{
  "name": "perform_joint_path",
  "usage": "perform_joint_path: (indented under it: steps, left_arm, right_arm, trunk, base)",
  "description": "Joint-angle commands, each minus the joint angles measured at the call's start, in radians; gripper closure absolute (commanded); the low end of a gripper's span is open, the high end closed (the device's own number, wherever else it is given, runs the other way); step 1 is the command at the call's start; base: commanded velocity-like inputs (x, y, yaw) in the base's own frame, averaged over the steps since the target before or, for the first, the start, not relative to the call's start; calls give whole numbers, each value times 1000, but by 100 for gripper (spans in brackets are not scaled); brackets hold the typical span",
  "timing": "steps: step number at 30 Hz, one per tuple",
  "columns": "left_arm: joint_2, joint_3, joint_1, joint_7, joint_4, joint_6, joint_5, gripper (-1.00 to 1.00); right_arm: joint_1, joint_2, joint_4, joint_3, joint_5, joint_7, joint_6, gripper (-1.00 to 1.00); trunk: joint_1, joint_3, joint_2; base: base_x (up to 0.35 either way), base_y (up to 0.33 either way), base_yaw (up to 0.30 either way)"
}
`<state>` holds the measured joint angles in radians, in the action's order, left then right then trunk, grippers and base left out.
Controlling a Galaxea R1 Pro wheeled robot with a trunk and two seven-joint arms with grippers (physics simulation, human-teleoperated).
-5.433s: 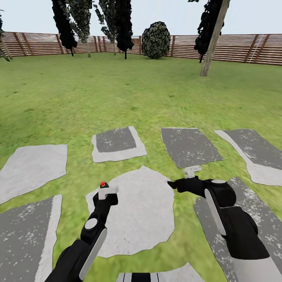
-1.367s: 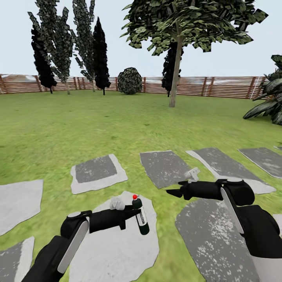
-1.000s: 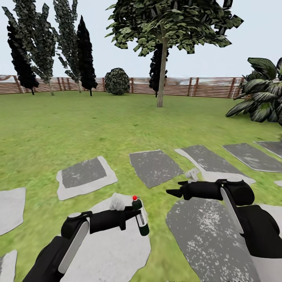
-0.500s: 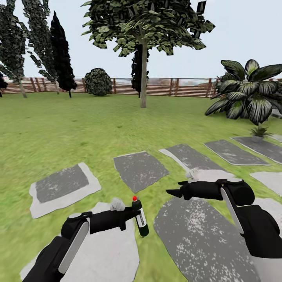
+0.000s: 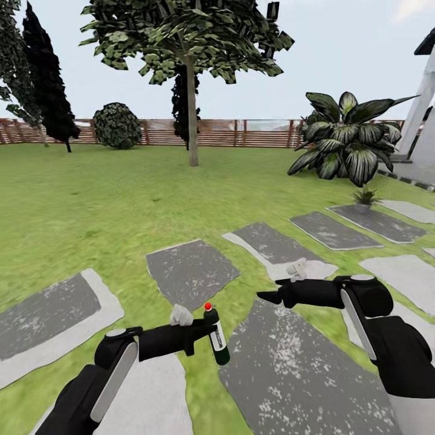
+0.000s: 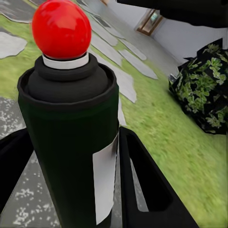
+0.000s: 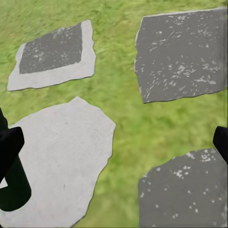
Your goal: Pick up the pesticide atomizer in the garden and spray insectifuge to fully cover both potted plants in the garden.
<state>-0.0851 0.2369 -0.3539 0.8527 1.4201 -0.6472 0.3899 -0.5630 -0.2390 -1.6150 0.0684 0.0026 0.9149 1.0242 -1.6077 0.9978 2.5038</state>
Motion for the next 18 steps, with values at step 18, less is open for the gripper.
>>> perform_joint_path:
  steps: [18]
  left_arm:
    - [12,9,2,-48,-31,35,19,100]
  right_arm:
    - [3,-17,0,-87,3,-7,7,-100]
  trunk:
    - [0,0,0]
  base:
    - [333,-52,-275]
